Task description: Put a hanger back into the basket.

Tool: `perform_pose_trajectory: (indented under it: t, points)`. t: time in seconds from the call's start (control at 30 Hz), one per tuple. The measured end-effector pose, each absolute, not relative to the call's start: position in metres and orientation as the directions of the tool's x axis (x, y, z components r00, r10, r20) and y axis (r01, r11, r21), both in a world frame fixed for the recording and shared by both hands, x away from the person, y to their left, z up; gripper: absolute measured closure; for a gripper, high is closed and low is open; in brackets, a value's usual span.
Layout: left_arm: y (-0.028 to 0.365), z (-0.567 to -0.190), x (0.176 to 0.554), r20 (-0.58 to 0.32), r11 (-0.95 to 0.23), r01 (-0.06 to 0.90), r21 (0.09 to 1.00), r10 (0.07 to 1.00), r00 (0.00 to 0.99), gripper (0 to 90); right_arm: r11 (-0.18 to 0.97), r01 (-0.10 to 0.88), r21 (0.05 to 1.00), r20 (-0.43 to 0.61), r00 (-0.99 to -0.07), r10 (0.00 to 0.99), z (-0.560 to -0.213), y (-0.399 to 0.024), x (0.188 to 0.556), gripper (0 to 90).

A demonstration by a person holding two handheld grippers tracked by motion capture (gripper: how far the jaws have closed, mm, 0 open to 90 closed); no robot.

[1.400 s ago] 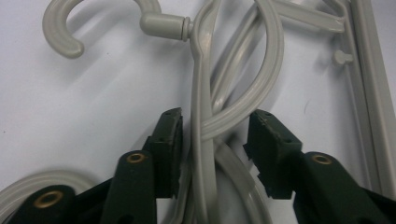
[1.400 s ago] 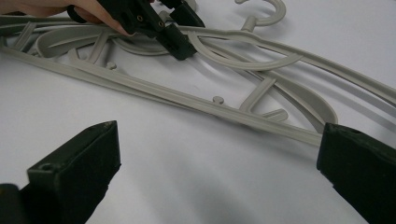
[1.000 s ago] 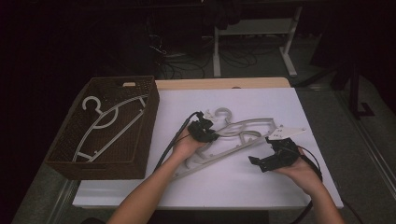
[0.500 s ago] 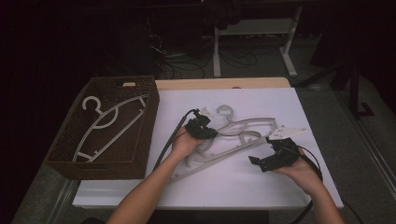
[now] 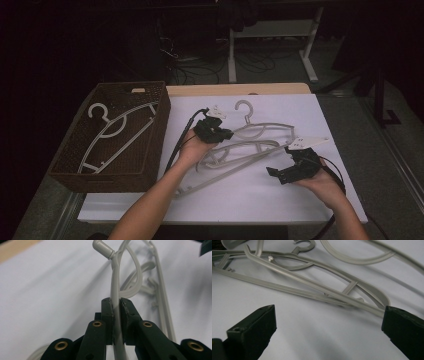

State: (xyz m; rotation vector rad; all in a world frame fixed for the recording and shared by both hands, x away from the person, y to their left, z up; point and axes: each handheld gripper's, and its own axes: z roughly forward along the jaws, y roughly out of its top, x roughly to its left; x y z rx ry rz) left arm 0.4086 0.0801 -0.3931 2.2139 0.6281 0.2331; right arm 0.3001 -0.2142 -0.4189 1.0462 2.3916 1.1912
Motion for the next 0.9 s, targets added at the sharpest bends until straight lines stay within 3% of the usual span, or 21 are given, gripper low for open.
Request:
perform_pose_trajectory:
  t: [0.53, 0.9]
  points:
    - [0.108, -0.336, 0.395, 0.017, -0.518, 0.3, 0.801, 0.52, 0.854, 82.4, 0.396, 0.487, 0.779, 0.078, -0.701, 0.709, -0.419, -0.215, 0.3, 0.0]
    - [0.163, -0.288, 0.384, 0.038, -0.475, 0.294, 0.829, 0.573, 0.819, 82.4, 0.394, 0.487, 0.78, 0.077, -0.699, 0.711, -0.419, -0.215, 0.3, 0.0]
